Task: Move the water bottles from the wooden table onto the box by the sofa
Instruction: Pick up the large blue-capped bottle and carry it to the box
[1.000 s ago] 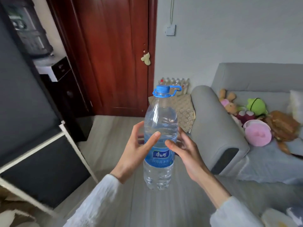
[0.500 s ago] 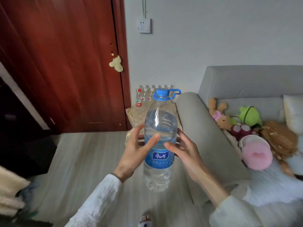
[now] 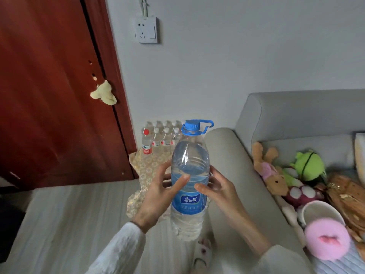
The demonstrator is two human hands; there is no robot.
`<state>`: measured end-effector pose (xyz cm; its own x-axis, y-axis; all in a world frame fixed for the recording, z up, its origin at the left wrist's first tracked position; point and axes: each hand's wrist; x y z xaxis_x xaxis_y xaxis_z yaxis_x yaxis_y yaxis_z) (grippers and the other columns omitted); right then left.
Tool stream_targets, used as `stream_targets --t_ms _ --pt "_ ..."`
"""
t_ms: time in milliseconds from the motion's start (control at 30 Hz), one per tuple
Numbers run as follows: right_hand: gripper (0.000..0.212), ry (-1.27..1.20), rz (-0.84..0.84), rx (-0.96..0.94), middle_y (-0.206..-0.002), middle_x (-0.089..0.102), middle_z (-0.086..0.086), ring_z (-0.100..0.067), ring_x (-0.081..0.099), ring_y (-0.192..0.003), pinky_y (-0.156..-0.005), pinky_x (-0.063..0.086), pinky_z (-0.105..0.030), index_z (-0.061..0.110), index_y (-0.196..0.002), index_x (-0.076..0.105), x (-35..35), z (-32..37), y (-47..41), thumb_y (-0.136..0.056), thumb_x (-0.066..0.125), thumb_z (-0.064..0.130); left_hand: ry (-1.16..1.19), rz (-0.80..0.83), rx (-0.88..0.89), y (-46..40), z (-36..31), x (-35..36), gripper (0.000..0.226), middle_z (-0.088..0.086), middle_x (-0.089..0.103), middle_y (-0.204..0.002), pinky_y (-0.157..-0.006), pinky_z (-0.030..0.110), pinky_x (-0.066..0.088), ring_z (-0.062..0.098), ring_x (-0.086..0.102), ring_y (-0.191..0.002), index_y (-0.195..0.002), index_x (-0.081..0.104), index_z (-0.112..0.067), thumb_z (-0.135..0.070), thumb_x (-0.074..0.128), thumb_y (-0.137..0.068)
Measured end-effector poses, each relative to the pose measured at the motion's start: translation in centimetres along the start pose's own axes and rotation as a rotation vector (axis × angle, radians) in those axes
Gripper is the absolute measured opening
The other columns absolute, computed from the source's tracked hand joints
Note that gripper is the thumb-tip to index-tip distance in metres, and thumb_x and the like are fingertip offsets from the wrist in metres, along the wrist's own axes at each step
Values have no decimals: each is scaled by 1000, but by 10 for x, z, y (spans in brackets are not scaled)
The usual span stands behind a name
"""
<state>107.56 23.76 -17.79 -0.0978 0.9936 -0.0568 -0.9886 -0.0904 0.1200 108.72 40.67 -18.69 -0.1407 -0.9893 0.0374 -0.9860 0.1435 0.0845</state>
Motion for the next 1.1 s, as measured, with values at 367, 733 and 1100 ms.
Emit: stream_targets --t_ms 367,733,1100 --pt "61 85 184 161 -106 63 11 -3 65 -93 -78 54 -21 34 -117 42 -104 -46 -256 -71 75 13 -96 23 -105 -245 42 46 67 0 60 -125 -92 31 51 14 58 -115 -136 32 -30 -39 62 -76" --pt "73 266 352 302 -109 60 11 -10 60 -107 -92 51 -30 42 -117 36 -154 -126 -436 -64 80 21 -139 30 -383 -407 127 47 66 -6 55 -127 -102 39 42 7 51 -120 -134 27 -30 -26 65 -80" --pt "85 232 282 290 -118 58 11 2 60 -103 -85 50 -15 30 -133 32 -147 -232 -522 -65 80 10 -267 -19 -403 -505 213 34 72 -7 51 -119 -101 41 43 18 47 -123 -131 30 -24 -1 68 -74"
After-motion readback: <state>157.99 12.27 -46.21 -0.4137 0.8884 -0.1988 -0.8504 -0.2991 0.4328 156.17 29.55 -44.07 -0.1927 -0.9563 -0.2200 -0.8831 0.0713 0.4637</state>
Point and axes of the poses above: each hand's wrist, its own y-axis away from the middle knuckle, its own x-axis out of the palm, z = x × y
